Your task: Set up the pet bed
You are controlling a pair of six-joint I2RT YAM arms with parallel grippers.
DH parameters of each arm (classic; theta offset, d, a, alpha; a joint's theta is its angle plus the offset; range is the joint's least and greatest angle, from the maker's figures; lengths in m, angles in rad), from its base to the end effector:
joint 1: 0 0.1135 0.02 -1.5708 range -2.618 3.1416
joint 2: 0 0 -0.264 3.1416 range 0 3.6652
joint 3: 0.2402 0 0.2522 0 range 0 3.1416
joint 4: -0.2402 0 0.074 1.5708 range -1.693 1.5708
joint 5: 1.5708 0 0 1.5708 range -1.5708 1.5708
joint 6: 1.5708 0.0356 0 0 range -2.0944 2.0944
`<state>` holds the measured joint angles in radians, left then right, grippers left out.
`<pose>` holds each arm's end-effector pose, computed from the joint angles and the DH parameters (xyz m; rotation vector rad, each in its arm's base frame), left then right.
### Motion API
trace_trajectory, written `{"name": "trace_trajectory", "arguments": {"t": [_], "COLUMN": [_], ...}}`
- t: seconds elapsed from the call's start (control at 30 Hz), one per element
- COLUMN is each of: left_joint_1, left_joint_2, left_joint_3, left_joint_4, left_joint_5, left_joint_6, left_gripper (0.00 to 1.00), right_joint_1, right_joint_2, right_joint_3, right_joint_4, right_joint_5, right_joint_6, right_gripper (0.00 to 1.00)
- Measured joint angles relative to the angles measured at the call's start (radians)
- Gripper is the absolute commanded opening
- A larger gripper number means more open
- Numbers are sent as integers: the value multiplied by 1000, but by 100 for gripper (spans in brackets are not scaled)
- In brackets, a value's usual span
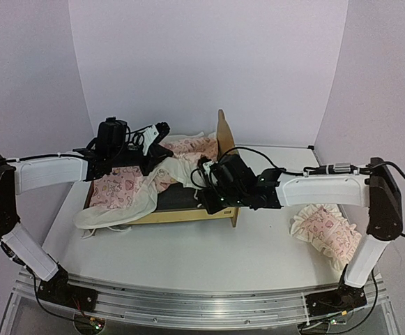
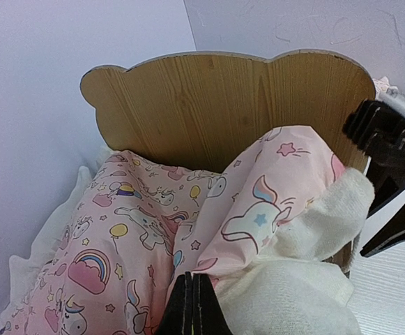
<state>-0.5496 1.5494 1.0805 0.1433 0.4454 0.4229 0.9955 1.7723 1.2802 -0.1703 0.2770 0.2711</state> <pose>0.2994 -0.2014 0.2863 1.1429 1.5116 -0.5077 0.2271 0.3324 0.2427 -0.6474 2.1362 0.3933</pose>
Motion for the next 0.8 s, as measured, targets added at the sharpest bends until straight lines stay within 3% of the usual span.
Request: {"name": "trace_trajectory", "arguments": {"t": [0.23,0.43,0.8], "left_joint_1": [0,0,0], "left_joint_2": [-5,-12,-15], "left_joint_3": [0,-1,-18], "left_joint_4": [15,22,33], "left_joint_5": [0,0,0], "left_joint_6": [0,0,7], "left_gripper": [0,0,0], "right_joint_1": [0,-2,32], "right_joint_2": [58,53,-27], "right_joint_3": [16,22,77], "right_joint_4": [1,1,-2], "right_joint_5": [41,1,-420], "right_joint_6": [37,47,49], "right_gripper": [0,0,0]}}
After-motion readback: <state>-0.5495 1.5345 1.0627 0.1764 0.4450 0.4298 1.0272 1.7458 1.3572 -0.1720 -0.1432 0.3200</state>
